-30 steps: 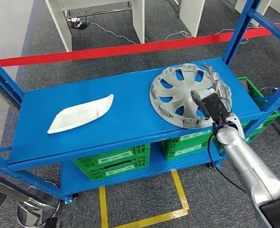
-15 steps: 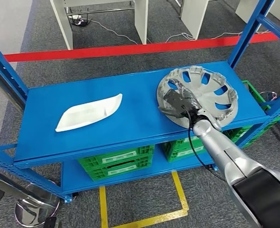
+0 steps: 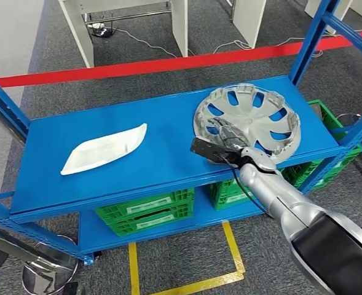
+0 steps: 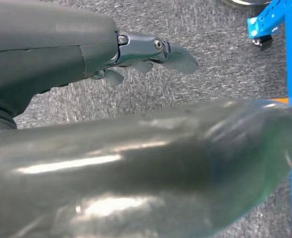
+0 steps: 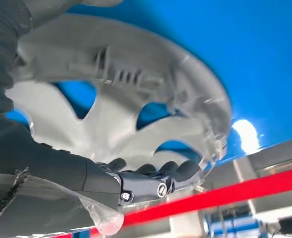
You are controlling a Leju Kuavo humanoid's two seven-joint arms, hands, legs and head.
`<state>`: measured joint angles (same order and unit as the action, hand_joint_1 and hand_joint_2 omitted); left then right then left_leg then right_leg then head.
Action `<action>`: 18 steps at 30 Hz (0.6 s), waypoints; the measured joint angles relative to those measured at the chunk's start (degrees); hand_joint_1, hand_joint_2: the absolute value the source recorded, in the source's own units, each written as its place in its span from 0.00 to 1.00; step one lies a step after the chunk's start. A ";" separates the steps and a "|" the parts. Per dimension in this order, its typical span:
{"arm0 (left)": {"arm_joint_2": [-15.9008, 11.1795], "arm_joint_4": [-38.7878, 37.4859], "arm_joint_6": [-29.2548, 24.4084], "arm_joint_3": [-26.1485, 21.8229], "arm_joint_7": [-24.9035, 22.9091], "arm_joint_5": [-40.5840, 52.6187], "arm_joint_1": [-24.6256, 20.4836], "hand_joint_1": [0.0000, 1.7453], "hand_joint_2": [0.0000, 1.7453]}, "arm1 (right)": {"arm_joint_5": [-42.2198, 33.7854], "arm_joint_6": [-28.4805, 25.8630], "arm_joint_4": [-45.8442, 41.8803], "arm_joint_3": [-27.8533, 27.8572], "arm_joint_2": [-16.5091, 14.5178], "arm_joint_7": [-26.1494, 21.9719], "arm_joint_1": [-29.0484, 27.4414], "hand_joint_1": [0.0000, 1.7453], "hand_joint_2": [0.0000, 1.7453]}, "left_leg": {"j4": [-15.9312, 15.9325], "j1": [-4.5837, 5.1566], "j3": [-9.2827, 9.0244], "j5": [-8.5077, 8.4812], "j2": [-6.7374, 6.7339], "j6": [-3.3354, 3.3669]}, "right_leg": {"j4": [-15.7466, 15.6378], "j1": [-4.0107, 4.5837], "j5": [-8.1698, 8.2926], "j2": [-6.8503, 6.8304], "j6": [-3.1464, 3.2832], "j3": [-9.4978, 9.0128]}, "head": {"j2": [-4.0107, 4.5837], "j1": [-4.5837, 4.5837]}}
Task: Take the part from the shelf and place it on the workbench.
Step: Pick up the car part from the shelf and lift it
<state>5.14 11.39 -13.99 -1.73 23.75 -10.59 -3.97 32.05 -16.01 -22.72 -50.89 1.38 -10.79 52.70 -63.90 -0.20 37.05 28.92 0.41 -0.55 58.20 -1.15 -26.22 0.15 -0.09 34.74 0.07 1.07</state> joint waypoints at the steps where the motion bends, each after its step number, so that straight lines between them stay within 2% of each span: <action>1: 0.02 0.00 -0.02 0.00 0.03 -0.17 -0.01 0.00 0.00 | 0.90 -0.51 0.23 -0.80 -0.17 1.32 0.11 0.00 1.00 | -3.78 -0.08 1.71 1.85 -0.03 -0.28 | 0.00 0.01 -0.03 0.03 0.16 -0.01 | 0.00 -0.14; 2: 0.05 0.00 -0.02 0.00 0.05 -0.28 0.01 0.00 0.00 | 1.44 -0.77 0.49 -1.48 -0.33 2.38 0.14 0.00 1.00 | -7.61 -0.16 3.52 3.37 -0.05 -0.44 | 0.01 0.03 -0.06 0.03 0.24 -0.02 | 0.00 -0.22; 3: 0.08 0.00 -0.03 0.00 0.07 -0.33 0.08 0.00 0.00 | 1.71 -0.84 0.76 -2.00 -0.41 3.06 0.11 0.00 1.00 | -10.40 -0.20 4.90 4.13 -0.05 -0.52 | 0.02 0.06 -0.08 0.02 0.26 -0.03 | 0.00 -0.20; 4: 0.10 0.00 -0.03 0.00 0.08 -0.39 0.18 0.00 0.00 | 1.83 -0.86 1.03 -2.44 -0.46 3.53 0.08 0.00 1.00 | -11.26 -0.20 5.42 3.78 -0.06 -0.49 | 0.03 0.08 -0.10 0.03 0.27 -0.05 | 0.00 -0.21; 5: 0.11 0.00 -0.04 0.00 0.09 -0.47 0.26 0.00 0.00 | 1.90 -0.89 1.23 -2.79 -0.51 3.76 0.07 0.00 1.00 | -9.74 -0.19 4.83 2.28 -0.06 -0.35 | 0.03 0.11 -0.12 0.05 0.25 -0.11 | 0.00 -0.21; 7: 0.09 0.00 -0.07 0.00 0.10 -0.55 0.34 0.00 0.00 | 1.98 -0.98 1.51 -3.33 -0.62 3.96 0.13 0.00 1.00 | -2.12 -0.08 1.32 -1.98 -0.04 0.28 | 0.03 0.16 -0.22 0.12 0.12 -0.32 | 0.00 -0.20; 8: 0.06 0.00 -0.08 0.00 0.11 -0.57 0.33 0.00 0.00 | 2.02 -1.04 1.61 -3.53 -0.68 4.01 0.19 0.00 1.00 | 1.46 0.05 -0.36 -3.35 -0.05 0.66 | 0.03 0.25 -0.28 0.17 -0.06 -0.35 | 0.00 -0.18; 9: 0.04 0.00 -0.09 0.00 0.14 -0.57 0.29 0.00 0.00 | 2.04 -1.09 1.72 -3.71 -0.73 4.04 0.24 0.00 1.00 | 3.83 0.19 -1.45 -3.91 -0.06 0.98 | 0.02 0.30 -0.30 0.19 -0.29 -0.29 | 0.00 -0.20; 10: 0.02 0.00 -0.12 0.00 0.16 -0.57 0.27 0.00 0.00 | 2.06 -1.13 1.83 -3.86 -0.78 4.05 0.25 0.00 1.00 | 4.81 0.32 -1.85 -3.78 -0.07 1.21 | -0.02 0.34 -0.28 0.20 -0.56 -0.18 | 0.00 -0.16; 13: 0.13 0.00 -0.19 -0.01 0.22 -0.61 0.37 0.00 0.00 | 2.10 -1.19 2.08 -4.22 -0.83 4.07 0.27 0.00 1.00 | 5.81 0.14 -2.16 -3.86 -0.14 1.79 | 0.04 0.31 -0.56 0.16 -1.53 0.21 | 0.00 -0.11; 14: 0.17 0.00 -0.20 -0.01 0.23 -0.62 0.37 0.00 0.00 | 2.10 -1.21 2.16 -4.31 -0.84 4.08 0.36 0.00 1.00 | 6.15 0.00 -2.34 -4.02 -0.17 2.04 | 1.12 0.32 -1.36 0.15 -1.78 0.75 | 0.00 -0.04; 15: 0.21 0.00 -0.21 -0.02 0.25 -0.65 0.35 0.00 0.00 | 2.11 -1.21 2.26 -4.41 -0.84 4.10 0.46 0.00 1.00 | 6.44 -0.14 -2.51 -4.16 -0.21 2.27 | 3.55 0.32 -2.75 0.14 -1.96 1.94 | 0.00 0.07; 17: 0.23 0.00 -0.22 -0.04 0.26 -0.71 0.32 0.00 0.00 | 2.13 -1.13 2.51 -4.64 -0.84 4.43 0.48 0.00 1.00 | 6.44 -0.08 -2.55 -4.12 -0.26 2.49 | 11.03 0.33 -6.14 0.14 -2.23 5.48 | 0.00 0.18; 18: 0.28 0.00 -0.21 -0.04 0.25 -0.73 0.34 0.00 0.00 | 2.18 -1.07 2.63 -4.76 -0.84 4.86 0.35 0.00 1.00 | 6.42 -0.06 -2.56 -4.08 -0.27 2.55 | 14.29 0.32 -7.17 0.14 -2.35 7.13 | 0.00 0.17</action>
<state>5.42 11.39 -14.20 -1.77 24.00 -11.32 -3.64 34.23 -17.09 -20.08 -55.64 0.54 -5.93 53.06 -57.49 -0.25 34.50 24.84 0.15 2.00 72.50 -0.83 -33.38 0.28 -2.44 41.87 0.07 1.25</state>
